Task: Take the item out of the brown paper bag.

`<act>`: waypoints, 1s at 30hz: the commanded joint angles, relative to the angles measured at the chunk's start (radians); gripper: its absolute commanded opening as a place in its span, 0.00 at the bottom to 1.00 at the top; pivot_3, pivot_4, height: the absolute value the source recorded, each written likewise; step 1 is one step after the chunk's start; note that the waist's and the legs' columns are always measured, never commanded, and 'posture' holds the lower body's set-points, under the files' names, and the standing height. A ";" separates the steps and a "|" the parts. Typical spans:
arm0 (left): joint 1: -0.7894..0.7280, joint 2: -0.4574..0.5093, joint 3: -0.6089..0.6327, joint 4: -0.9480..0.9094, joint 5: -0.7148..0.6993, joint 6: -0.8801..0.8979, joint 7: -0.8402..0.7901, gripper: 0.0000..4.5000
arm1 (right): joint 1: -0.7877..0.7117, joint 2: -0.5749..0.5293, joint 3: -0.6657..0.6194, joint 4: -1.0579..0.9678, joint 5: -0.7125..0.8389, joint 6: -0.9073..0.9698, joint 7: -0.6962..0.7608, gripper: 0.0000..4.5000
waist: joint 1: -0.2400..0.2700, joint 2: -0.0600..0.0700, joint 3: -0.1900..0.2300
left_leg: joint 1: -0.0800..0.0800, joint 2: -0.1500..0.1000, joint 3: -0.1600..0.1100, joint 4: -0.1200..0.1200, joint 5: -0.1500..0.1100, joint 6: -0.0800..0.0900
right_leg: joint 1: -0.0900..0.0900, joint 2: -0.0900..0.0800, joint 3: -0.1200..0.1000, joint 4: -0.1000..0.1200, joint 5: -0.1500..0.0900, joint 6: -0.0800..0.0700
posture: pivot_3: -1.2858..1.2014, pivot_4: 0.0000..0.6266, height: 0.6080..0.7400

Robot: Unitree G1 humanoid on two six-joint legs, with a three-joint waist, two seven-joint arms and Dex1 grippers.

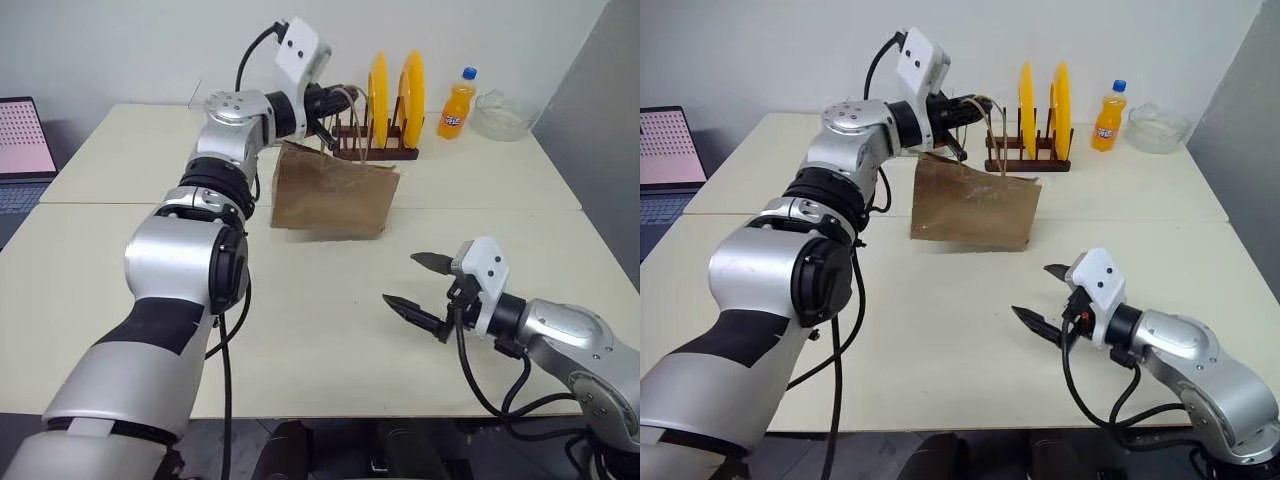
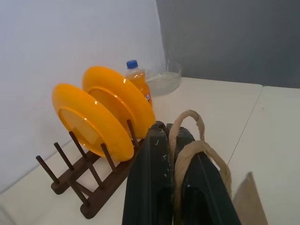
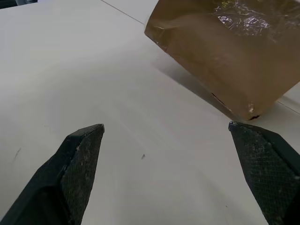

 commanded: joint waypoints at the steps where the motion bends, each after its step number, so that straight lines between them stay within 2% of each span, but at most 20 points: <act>1: -0.013 -0.002 -0.014 -0.024 0.026 -0.049 0.009 0.01 | -0.006 0.007 -0.011 -0.035 0.016 -0.002 -0.017 1.00 | 0.000 0.000 0.000 | 0.000 0.000 0.000 0.000 0.000 0.000 | 0.000 0.000 0.000 0.000 0.000 0.000 | 0.52 0.24 1.00; 17: 0.055 0.029 -0.068 -0.016 0.130 -0.101 0.113 0.01 | -0.048 0.077 0.014 -0.019 -0.003 -0.004 -0.118 1.00 | 0.001 0.000 0.000 | 0.001 0.000 0.001 0.000 0.000 0.000 | 0.000 0.000 0.001 0.001 0.000 0.000 | 0.52 0.24 1.00; 24: 0.076 0.056 -0.086 -0.015 0.160 -0.090 0.105 0.01 | -0.079 0.084 0.013 -0.008 0.000 0.000 -0.121 1.00 | 0.000 0.000 0.000 | 0.002 0.000 0.001 0.000 0.000 0.000 | 0.000 0.000 0.002 0.001 0.000 0.000 | 0.52 0.24 1.00; 25: 0.079 0.059 -0.087 -0.015 0.161 -0.087 0.100 0.10 | -0.083 0.085 0.013 -0.006 0.000 0.000 -0.120 1.00 | 0.000 0.000 0.000 | 0.002 0.000 0.001 0.000 0.000 0.000 | 0.000 0.000 0.002 0.001 0.000 0.000 | 0.52 0.24 1.00; 26: 0.082 0.061 -0.091 -0.015 0.165 -0.087 0.096 0.13 | -0.086 0.085 0.014 -0.004 -0.001 0.000 -0.119 1.00 | 0.000 0.000 0.000 | 0.002 0.000 0.001 0.000 0.000 0.000 | 0.000 0.000 0.002 0.001 0.000 0.000 | 0.52 0.24 1.00; 30: 0.090 0.068 -0.097 -0.017 0.169 -0.085 0.080 0.41 | -0.099 0.086 0.019 0.006 -0.004 -0.004 -0.114 1.00 | 0.000 0.000 0.000 | 0.002 0.000 0.001 0.000 0.000 0.000 | 0.000 0.000 0.002 0.001 0.000 0.000 | 0.52 0.24 1.00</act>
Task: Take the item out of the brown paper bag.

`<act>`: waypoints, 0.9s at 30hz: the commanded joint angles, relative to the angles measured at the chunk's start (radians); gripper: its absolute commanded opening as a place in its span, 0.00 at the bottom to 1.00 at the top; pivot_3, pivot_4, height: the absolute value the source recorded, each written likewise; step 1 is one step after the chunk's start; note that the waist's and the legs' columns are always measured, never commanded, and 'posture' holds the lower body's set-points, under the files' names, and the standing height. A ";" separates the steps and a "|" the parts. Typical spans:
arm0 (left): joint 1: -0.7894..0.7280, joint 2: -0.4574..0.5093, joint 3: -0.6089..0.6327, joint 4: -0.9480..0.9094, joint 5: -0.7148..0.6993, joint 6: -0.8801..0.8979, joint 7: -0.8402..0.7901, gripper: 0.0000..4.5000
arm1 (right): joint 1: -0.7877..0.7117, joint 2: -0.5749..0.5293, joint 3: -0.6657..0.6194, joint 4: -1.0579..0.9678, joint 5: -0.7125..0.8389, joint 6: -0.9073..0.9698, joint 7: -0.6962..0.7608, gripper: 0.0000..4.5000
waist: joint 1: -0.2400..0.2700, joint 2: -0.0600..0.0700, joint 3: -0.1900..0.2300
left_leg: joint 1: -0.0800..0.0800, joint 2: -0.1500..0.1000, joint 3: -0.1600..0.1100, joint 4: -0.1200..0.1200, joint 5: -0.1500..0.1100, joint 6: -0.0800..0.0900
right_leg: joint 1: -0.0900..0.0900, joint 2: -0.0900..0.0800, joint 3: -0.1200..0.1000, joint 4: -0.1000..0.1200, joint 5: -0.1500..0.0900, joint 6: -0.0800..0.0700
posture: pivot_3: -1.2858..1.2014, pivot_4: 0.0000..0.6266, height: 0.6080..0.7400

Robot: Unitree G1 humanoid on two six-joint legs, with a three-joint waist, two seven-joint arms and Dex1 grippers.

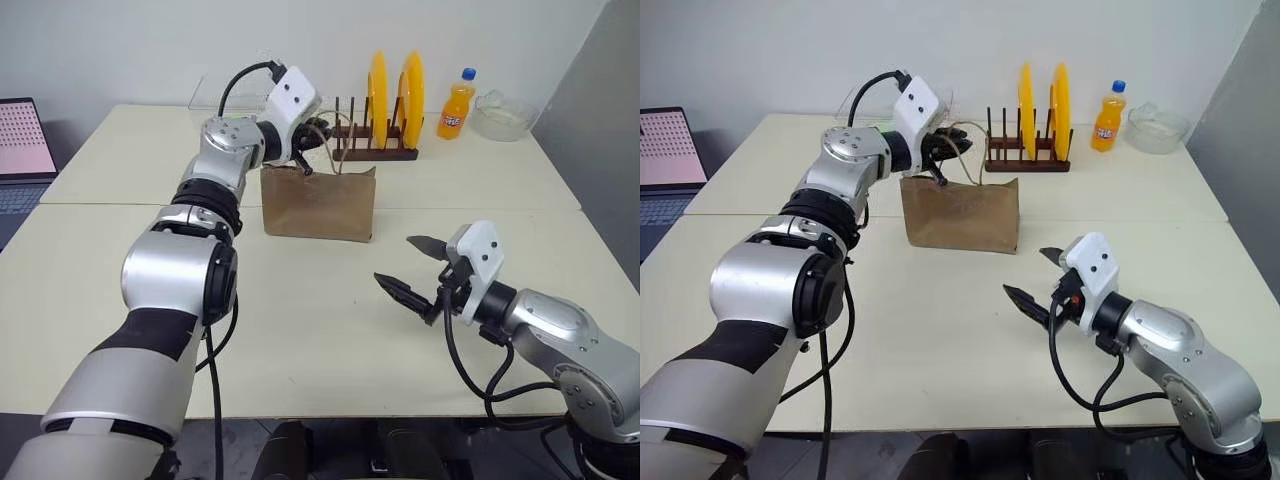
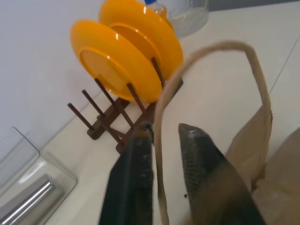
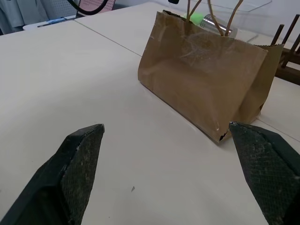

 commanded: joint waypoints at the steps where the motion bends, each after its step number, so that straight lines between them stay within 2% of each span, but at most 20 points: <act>1: -0.014 0.016 -0.005 -0.023 0.003 -0.006 -0.008 0.48 | -0.027 0.002 -0.004 -0.011 -0.002 -0.020 0.001 1.00 | 0.000 0.000 0.000 | 0.000 0.000 0.000 0.000 0.000 0.000 | 0.000 0.000 0.000 0.000 0.000 0.000 | 0.52 0.24 1.00; 7: -0.002 0.075 -0.009 -0.035 -0.003 -0.006 -0.053 0.90 | -0.037 -0.004 0.003 -0.007 -0.008 -0.027 0.012 1.00 | -0.004 0.000 0.000 | 0.000 0.000 0.000 0.000 0.000 0.000 | 0.000 0.000 0.000 0.000 0.000 0.000 | 0.52 0.24 1.00; 15: 0.068 0.186 0.008 -0.102 -0.046 -0.027 -0.165 0.90 | -0.046 -0.014 0.024 0.017 -0.035 -0.060 0.043 1.00 | -0.004 0.000 0.000 | 0.001 0.000 0.000 0.000 0.000 0.000 | 0.000 0.000 0.000 0.000 0.000 0.000 | 0.52 0.24 1.00; 18: 0.136 0.231 0.036 -0.202 -0.106 0.004 -0.226 0.90 | -0.067 -0.020 0.034 0.041 -0.048 -0.082 0.063 1.00 | -0.004 0.000 0.000 | 0.000 0.000 0.000 0.000 0.000 0.000 | 0.000 0.000 0.000 0.000 0.000 0.000 | 0.52 0.24 1.00; 20: 0.262 0.272 0.067 -0.400 -0.179 0.091 -0.297 0.90 | -0.101 -0.023 0.038 0.080 -0.062 -0.104 0.083 1.00 | -0.013 0.001 0.000 | 0.001 0.000 0.000 0.000 0.000 0.000 | 0.000 0.000 0.001 0.000 0.000 0.000 | 0.52 0.24 1.00; 23: 0.576 0.322 0.154 -0.910 -0.315 0.367 -0.284 0.90 | -0.188 -0.015 0.058 0.181 -0.108 -0.155 0.104 0.87 | -0.034 0.002 -0.001 | 0.003 0.001 0.001 -0.001 0.000 0.000 | 0.000 0.000 0.003 0.001 0.000 0.000 | 0.52 0.24 1.00; 27: 0.969 0.319 0.272 -1.497 -0.463 0.676 -0.166 0.90 | -0.307 -0.001 0.092 0.324 -0.170 -0.229 0.140 0.55 | -0.035 0.002 -0.001 | 0.006 0.001 0.000 -0.001 0.000 0.000 | 0.001 0.000 0.006 0.000 0.000 -0.001 | 0.52 0.24 1.00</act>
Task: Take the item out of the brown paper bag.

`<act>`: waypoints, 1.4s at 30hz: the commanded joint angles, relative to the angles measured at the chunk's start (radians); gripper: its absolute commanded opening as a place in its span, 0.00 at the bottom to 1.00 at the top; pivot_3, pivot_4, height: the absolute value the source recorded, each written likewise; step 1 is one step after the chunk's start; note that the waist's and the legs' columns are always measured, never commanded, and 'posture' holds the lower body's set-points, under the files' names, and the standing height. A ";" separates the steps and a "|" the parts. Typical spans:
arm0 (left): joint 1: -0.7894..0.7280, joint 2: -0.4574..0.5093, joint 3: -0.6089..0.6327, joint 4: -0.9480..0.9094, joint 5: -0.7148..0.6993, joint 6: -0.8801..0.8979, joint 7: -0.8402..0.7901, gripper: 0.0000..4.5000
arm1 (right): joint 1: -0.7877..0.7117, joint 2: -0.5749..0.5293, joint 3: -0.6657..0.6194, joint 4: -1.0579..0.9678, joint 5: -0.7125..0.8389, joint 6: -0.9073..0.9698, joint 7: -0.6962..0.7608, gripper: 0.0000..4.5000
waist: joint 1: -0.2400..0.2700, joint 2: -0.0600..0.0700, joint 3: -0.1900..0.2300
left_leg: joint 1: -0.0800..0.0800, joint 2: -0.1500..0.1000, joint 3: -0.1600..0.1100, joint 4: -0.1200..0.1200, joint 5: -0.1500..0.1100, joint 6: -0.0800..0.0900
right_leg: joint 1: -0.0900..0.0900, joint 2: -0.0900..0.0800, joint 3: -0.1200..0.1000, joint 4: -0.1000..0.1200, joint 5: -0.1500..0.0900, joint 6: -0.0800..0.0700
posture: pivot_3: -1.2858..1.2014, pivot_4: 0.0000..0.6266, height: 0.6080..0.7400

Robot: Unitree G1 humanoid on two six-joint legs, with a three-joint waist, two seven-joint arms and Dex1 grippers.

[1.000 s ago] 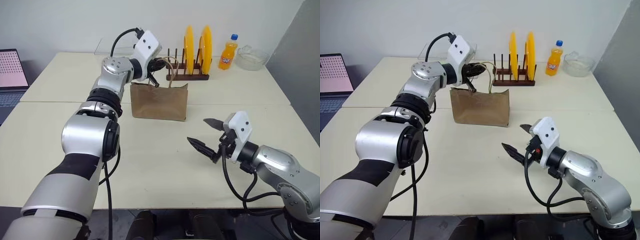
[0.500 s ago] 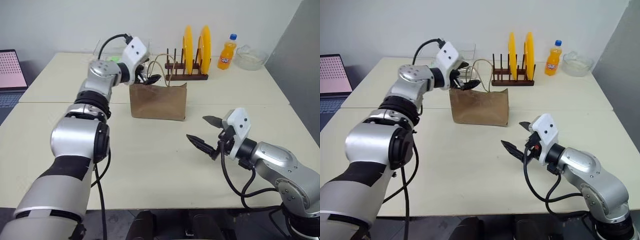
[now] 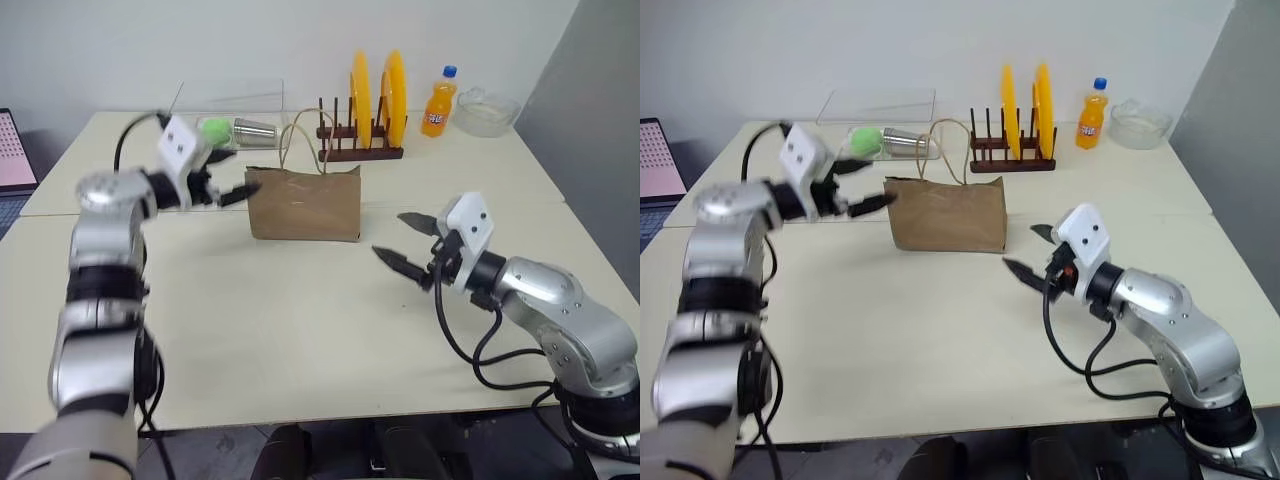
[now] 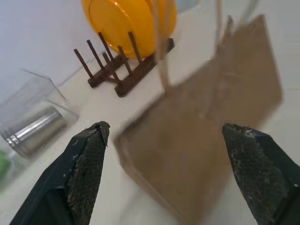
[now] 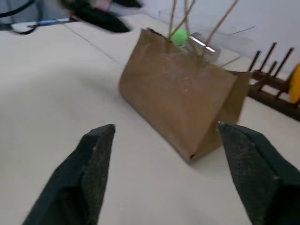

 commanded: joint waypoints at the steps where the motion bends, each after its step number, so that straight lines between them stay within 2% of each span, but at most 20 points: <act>1: 0.181 0.008 0.100 -0.421 -0.125 0.196 0.087 0.90 | -0.086 0.011 0.017 0.081 -0.053 -0.080 0.034 0.47 | 0.008 0.000 0.000 | 0.000 0.000 0.000 0.000 0.000 0.000 | 0.000 0.000 0.000 0.000 0.000 0.000 | 0.52 0.24 1.00; 2: 0.216 -0.003 0.115 -0.479 -0.143 0.230 0.124 0.90 | -0.102 0.011 0.021 0.109 -0.064 -0.097 0.045 0.40 | 0.015 0.000 0.000 | 0.000 0.000 0.000 0.000 0.000 0.000 | 0.000 0.000 0.000 0.000 0.000 0.000 | 0.52 0.24 1.00; 4: 0.334 -0.071 0.177 -0.649 -0.190 0.318 0.240 0.90 | -0.228 0.025 0.060 0.280 -0.138 -0.177 0.075 0.24 | 0.021 0.001 0.000 | 0.003 0.000 -0.001 0.000 0.000 0.000 | 0.003 0.000 -0.001 0.000 0.000 0.000 | 0.52 0.24 1.00; 6: 0.394 -0.107 0.208 -0.749 -0.224 0.377 0.313 0.90 | -0.318 0.038 0.085 0.413 -0.194 -0.246 0.099 0.06 | 0.028 0.001 0.000 | 0.006 -0.001 0.001 0.000 0.000 0.000 | 0.006 0.000 0.001 -0.001 0.000 0.000 | 0.52 0.24 1.00; 7: 0.405 -0.115 0.216 -0.776 -0.236 0.392 0.338 0.90 | -0.360 0.046 0.095 0.477 -0.218 -0.281 0.108 0.01 | 0.030 0.001 0.000 | 0.006 -0.001 0.000 0.000 0.000 0.000 | 0.006 0.000 0.000 -0.001 0.000 0.000 | 0.52 0.24 1.00; 13: 0.465 -0.124 0.273 -0.906 -0.342 0.443 0.418 0.90 | -0.637 0.095 0.174 0.949 -0.395 -0.562 0.179 0.01 | 0.028 0.001 0.000 | 0.006 -0.001 0.001 0.000 0.000 0.000 | 0.005 0.000 0.000 0.000 0.001 -0.002 | 0.52 0.24 1.00; 16: 0.515 -0.119 0.297 -0.950 -0.397 0.456 0.431 0.90 | -0.809 0.149 0.235 1.300 -0.506 -0.708 0.199 0.01 | 0.018 0.001 0.000 | 0.007 -0.001 0.002 -0.002 0.000 -0.001 | 0.005 0.000 0.001 0.000 0.001 -0.002 | 0.52 0.24 1.00; 20: 0.548 -0.124 0.271 -1.002 -0.452 0.473 0.469 0.90 | -0.980 0.236 0.314 1.665 -0.672 -0.825 0.081 0.01 | 0.015 0.001 0.000 | 0.007 0.000 0.002 -0.003 0.000 -0.001 | 0.004 0.000 0.001 -0.001 0.001 -0.003 | 0.52 0.24 1.00; 24: 0.573 -0.111 0.246 -1.029 -0.472 0.468 0.496 0.90 | -1.040 0.292 0.329 1.789 -0.747 -0.852 0.027 0.01 | 0.016 0.001 0.000 | 0.006 0.000 0.002 -0.003 0.001 -0.003 | 0.004 0.000 0.001 -0.001 0.001 -0.004 | 0.52 0.24 1.00; 29: 0.551 -0.090 0.208 -1.046 -0.495 0.477 0.541 0.90 | -1.056 0.328 0.328 1.831 -0.805 -0.858 0.041 0.01 | 0.017 0.002 0.001 | 0.006 -0.001 0.002 -0.003 0.001 -0.003 | 0.004 0.000 0.001 -0.001 0.001 -0.004 | 0.52 0.24 1.00; 33: 0.546 -0.067 0.180 -1.061 -0.514 0.484 0.560 0.90 | -1.056 0.336 0.317 1.828 -0.815 -0.887 0.118 0.01 | 0.016 0.002 0.001 | 0.006 -0.001 0.002 -0.003 0.001 -0.002 | 0.004 0.000 0.001 -0.001 0.001 -0.004 | 0.52 0.24 1.00; 39: 0.565 -0.021 0.153 -1.059 -0.573 0.479 0.522 0.90 | -1.021 0.300 0.331 1.801 -0.820 -0.985 0.346 0.01 | 0.016 0.003 0.001 | 0.006 -0.001 0.001 -0.003 0.000 -0.001 | 0.004 0.000 0.001 -0.001 0.001 -0.004 | 0.52 0.24 1.00; 42: 0.594 -0.002 0.139 -1.057 -0.585 0.464 0.496 0.90 | -1.004 0.287 0.324 1.782 -0.818 -1.034 0.404 0.01 | 0.015 0.003 0.001 | 0.006 -0.001 0.002 -0.003 0.000 -0.001 | 0.005 0.000 0.001 -0.001 0.001 -0.004 | 0.52 0.24 1.00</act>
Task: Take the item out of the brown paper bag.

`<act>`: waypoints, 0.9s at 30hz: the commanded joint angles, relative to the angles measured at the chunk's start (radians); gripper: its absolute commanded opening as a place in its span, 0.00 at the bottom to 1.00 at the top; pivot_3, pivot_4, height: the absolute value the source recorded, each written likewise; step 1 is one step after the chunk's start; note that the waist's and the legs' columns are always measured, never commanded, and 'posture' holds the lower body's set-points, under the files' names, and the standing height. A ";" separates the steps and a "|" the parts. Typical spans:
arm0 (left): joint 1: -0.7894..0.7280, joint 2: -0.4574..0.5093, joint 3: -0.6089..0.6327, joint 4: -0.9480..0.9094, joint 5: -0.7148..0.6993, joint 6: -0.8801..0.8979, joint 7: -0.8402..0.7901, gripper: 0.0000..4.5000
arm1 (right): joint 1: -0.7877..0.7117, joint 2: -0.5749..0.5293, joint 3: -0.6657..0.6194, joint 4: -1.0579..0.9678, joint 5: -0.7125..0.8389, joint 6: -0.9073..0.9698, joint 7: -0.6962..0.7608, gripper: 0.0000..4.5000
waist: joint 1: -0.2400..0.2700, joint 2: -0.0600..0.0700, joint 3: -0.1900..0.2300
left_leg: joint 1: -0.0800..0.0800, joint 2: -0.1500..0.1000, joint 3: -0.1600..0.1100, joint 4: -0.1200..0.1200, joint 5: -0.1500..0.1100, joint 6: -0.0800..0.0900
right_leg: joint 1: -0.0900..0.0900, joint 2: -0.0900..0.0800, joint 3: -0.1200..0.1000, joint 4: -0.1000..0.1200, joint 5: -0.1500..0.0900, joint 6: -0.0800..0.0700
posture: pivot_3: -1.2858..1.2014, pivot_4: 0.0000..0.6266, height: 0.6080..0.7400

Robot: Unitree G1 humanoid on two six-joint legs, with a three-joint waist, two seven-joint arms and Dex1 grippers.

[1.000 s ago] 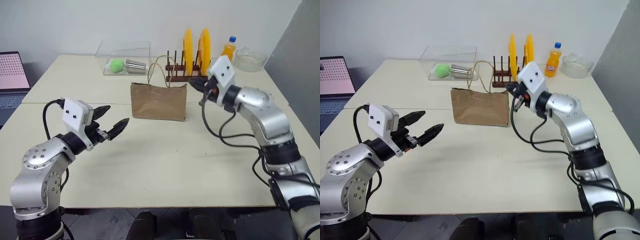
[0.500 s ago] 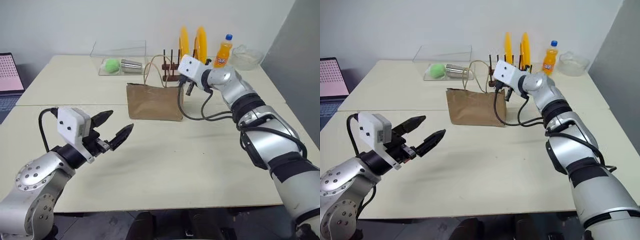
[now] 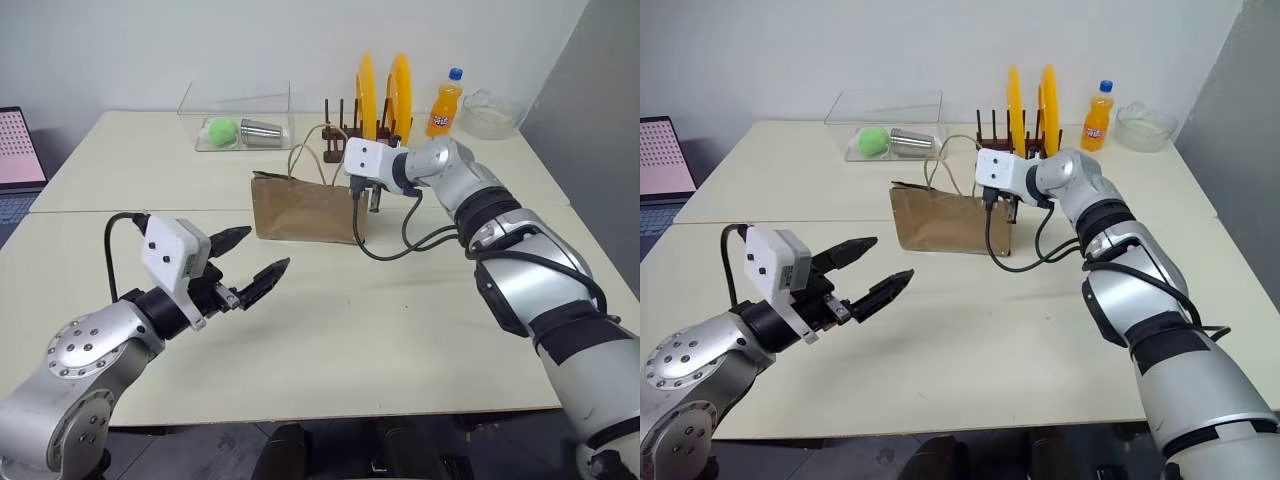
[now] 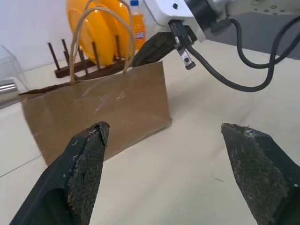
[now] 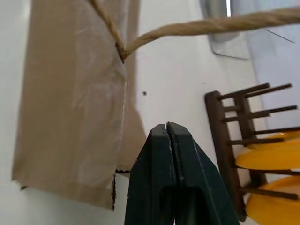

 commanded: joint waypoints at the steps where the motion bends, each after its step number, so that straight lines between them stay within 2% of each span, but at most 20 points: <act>1: 0.034 0.026 -0.007 -0.026 -0.019 -0.029 -0.034 0.90 | 0.007 -0.014 -0.014 -0.046 0.001 -0.066 0.062 0.01 | -0.002 0.000 0.000 | 0.000 0.000 0.000 0.000 0.000 0.000 | 0.000 0.000 0.000 0.000 0.000 0.000 | 0.52 0.24 1.00; 9: 0.127 0.076 -0.018 -0.018 -0.011 -0.087 -0.120 0.90 | 0.081 -0.038 -0.042 -0.164 0.060 -0.134 0.257 0.01 | -0.001 0.002 0.001 | 0.000 0.000 -0.001 0.000 0.000 0.000 | 0.000 0.000 0.000 0.000 -0.001 -0.001 | 0.52 0.24 1.00; 16: 0.188 0.101 -0.038 0.007 0.033 -0.165 -0.186 0.90 | 0.232 -0.073 -0.047 -0.460 0.152 -0.072 0.458 0.01 | 0.000 0.003 0.002 | 0.000 0.000 -0.001 0.000 0.000 0.000 | 0.000 0.000 -0.001 0.000 -0.001 -0.001 | 0.52 0.24 1.00; 24: 0.228 0.147 -0.011 0.049 0.029 -0.211 -0.286 0.90 | 0.309 -0.122 -0.099 -0.737 0.243 0.057 0.462 0.01 | 0.002 0.005 0.003 | 0.000 0.000 -0.002 0.000 0.000 0.001 | 0.000 0.000 -0.001 0.000 -0.001 -0.002 | 0.52 0.24 1.00; 27: 0.173 0.205 0.006 0.134 0.074 -0.273 -0.358 0.90 | 0.394 -0.168 -0.168 -0.972 0.358 0.240 0.474 0.01 | 0.008 0.005 0.003 | 0.000 0.000 -0.002 -0.001 -0.001 0.001 | 0.000 0.000 -0.002 0.000 -0.002 -0.003 | 0.52 0.24 1.00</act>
